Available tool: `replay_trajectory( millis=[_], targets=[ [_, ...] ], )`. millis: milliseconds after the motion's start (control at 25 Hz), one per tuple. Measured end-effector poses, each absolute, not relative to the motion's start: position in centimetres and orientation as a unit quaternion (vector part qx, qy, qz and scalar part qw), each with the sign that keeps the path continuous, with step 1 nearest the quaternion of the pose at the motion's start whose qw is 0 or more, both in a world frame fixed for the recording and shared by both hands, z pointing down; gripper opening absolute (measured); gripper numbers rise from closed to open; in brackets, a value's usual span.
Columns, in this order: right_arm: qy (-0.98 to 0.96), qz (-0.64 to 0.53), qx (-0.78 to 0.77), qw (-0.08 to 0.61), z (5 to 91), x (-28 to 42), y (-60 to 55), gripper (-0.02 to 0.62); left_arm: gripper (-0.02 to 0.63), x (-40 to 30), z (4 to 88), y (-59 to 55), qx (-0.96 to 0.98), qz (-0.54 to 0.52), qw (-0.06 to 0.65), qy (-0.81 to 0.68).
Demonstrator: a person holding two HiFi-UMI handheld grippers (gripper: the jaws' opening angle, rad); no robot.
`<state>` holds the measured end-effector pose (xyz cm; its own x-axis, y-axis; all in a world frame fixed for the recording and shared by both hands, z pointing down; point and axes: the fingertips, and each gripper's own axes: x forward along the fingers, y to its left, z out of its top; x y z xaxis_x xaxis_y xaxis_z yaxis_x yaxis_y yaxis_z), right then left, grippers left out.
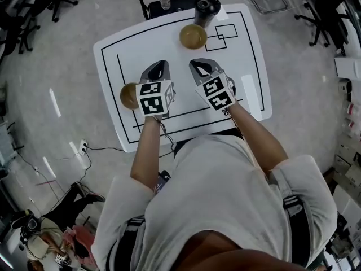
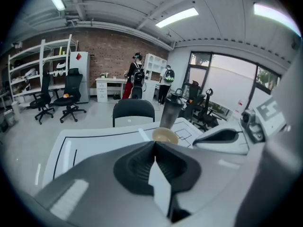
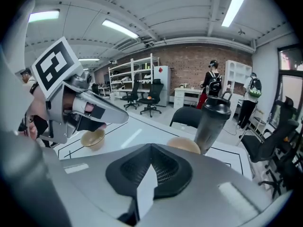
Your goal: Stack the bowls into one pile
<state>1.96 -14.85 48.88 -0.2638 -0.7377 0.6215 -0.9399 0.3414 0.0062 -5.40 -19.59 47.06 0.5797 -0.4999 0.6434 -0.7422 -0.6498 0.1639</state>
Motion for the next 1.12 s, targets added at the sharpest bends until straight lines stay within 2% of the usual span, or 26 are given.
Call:
replay_trajectory(
  millis=[320, 1120],
  targets=[
    [-0.731, 0.219, 0.609, 0.215, 49.3, 7.9, -16.3, 0.0, 0.003, -2.1, 48.3, -22.2, 0.855, 0.271, 0.229, -0.379],
    [-0.709, 0.279, 0.61, 0.216, 54.8, 15.6, -20.6, 0.0, 0.003, 4.2, 53.7, -26.9, 0.847, 0.294, 0.255, -0.361]
  ],
)
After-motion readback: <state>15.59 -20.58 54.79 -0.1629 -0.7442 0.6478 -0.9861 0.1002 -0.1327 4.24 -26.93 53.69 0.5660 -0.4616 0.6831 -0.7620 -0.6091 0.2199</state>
